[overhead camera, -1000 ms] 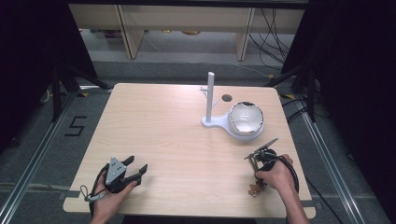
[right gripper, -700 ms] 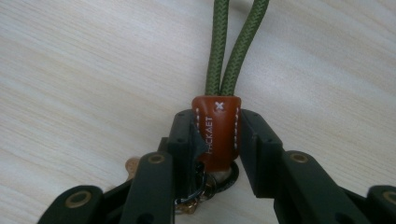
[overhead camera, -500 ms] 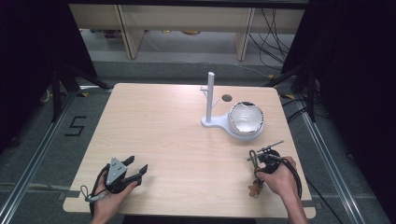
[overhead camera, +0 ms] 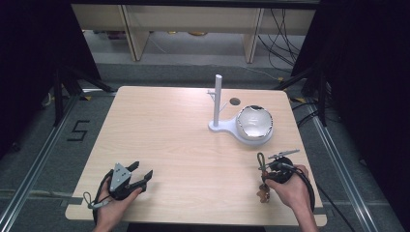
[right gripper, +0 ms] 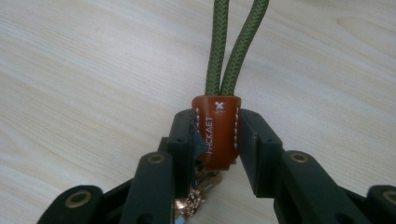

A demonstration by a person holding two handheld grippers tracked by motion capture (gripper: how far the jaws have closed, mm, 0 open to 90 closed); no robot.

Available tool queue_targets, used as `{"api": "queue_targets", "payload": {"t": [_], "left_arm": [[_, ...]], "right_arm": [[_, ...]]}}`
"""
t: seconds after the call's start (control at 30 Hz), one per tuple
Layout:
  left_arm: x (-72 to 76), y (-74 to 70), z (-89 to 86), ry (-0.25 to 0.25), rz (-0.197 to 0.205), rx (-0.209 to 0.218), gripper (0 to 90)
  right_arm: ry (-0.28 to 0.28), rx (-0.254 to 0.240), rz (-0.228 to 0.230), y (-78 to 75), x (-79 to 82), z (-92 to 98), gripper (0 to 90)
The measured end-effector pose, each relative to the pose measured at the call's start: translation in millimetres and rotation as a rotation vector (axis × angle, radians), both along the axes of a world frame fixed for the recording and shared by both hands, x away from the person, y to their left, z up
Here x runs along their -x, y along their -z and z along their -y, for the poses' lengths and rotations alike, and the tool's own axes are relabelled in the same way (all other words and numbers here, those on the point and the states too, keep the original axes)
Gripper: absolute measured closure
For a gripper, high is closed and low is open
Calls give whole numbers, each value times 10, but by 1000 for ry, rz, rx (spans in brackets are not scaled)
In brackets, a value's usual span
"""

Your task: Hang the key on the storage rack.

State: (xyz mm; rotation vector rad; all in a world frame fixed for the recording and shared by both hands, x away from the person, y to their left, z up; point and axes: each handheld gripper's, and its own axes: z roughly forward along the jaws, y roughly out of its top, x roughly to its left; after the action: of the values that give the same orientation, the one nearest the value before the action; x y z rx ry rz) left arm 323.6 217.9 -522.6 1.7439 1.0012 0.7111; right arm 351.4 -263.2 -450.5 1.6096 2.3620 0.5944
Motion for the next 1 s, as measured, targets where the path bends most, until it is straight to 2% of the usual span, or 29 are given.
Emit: {"api": "queue_targets", "payload": {"t": [0.1, 0.3, 0.37, 0.5, 0.63, 0.67, 0.7, 0.77, 0.8, 0.9, 0.97, 1.0], "left_arm": [[1, 0, 1, 0, 1, 0, 366], [-1, 0, -2, -1, 1, 0, 366], [0, 0, 0, 0, 1, 0, 367], [0, 0, -1, -1, 1, 0, 367], [-1, -1, -2, -2, 1, -1, 367], [-1, 0, -2, -2, 1, -1, 367], [0, 0, -1, -2, 2, -1, 368], [1, 0, 0, -2, 2, 0, 368], [1, 0, 0, -2, 2, 0, 368], [0, 0, -1, -2, 3, -1, 368], [1, 0, -1, -2, 4, -2, 368], [2, 0, 0, -2, 4, -2, 368]], "right_arm": [[-25, -8, 45, 5, 27, 17, 681], [-16, -28, 100, 4, 96, -1, 681], [-13, -55, 122, 5, 125, -16, 681], [-19, -47, 171, 30, 167, -13, 681], [-22, -85, 214, 49, 223, -15, 681], [-14, -85, 237, 67, 223, -10, 680], [-40, -89, 266, 69, 227, 8, 681], [-24, -93, 313, 90, 253, 20, 681], [-24, -93, 313, 90, 253, 20, 681], [-9, -140, 332, 109, 292, 7, 681], [-22, -143, 364, 118, 305, 19, 681], [-22, -160, 375, 125, 317, 19, 681]]}}
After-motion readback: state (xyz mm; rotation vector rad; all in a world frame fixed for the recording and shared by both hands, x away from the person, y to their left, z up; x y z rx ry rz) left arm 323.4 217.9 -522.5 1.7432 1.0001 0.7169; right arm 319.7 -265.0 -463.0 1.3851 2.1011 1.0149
